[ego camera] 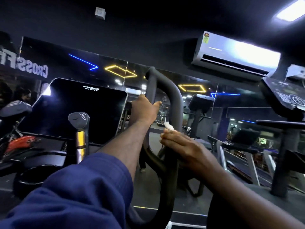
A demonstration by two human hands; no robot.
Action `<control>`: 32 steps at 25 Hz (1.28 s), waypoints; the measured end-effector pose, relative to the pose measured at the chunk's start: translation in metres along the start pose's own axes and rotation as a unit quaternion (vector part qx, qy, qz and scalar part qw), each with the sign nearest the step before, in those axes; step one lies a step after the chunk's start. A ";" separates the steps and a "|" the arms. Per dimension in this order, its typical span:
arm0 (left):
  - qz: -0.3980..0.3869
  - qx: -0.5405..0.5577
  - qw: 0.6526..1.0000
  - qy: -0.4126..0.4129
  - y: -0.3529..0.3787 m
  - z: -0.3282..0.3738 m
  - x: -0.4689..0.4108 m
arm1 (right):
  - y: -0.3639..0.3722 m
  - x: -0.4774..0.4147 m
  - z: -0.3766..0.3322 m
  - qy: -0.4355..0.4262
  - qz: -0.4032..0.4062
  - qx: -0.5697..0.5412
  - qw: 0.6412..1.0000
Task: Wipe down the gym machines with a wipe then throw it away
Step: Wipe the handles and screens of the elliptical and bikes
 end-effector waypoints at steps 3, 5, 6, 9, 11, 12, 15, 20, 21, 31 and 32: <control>0.001 0.016 1.000 -0.003 0.002 -0.004 -0.003 | 0.009 -0.008 -0.016 -0.006 -0.015 0.032 0.999; 0.004 0.021 1.000 -0.008 0.003 -0.004 -0.004 | 0.006 -0.004 -0.029 -0.080 -0.062 0.045 0.994; 0.002 0.019 1.000 -0.010 0.003 -0.004 -0.003 | -0.003 -0.014 -0.018 -0.095 -0.063 0.047 0.992; -0.015 0.044 0.999 -0.024 0.005 -0.006 -0.003 | -0.038 -0.069 0.040 -0.014 0.012 0.051 0.999; -0.013 0.035 0.999 -0.025 0.002 -0.005 -0.002 | -0.044 -0.081 0.058 0.000 0.041 0.021 0.999; -0.001 0.019 1.000 -0.022 0.001 -0.006 -0.005 | -0.039 -0.075 0.054 0.003 0.047 0.018 0.999; 0.022 -0.006 1.000 -0.018 0.004 -0.005 -0.007 | -0.021 -0.034 0.029 0.004 0.038 -0.023 0.999; 0.016 0.025 0.999 -0.017 0.003 -0.008 -0.008 | -0.046 -0.107 0.067 -0.022 0.109 -0.048 0.993; 0.024 0.027 0.999 -0.019 0.000 -0.007 -0.006 | -0.049 -0.123 0.075 -0.025 0.110 -0.044 0.993; 0.010 0.074 0.997 -0.024 0.003 -0.010 -0.005 | -0.047 -0.155 0.105 -0.063 0.123 -0.043 0.989; 0.015 0.075 0.997 -0.021 0.003 -0.010 -0.004 | -0.047 -0.156 0.109 -0.051 0.121 -0.051 0.990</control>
Point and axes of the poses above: each hand's wrist, its own x-axis away from the middle knuckle, its own y-axis out of the palm, z = x × y, the point moved 7 cm from there along -x, towards the middle knuckle, and after that the axes turned 2 degrees about -x, right-handed, at the moved point
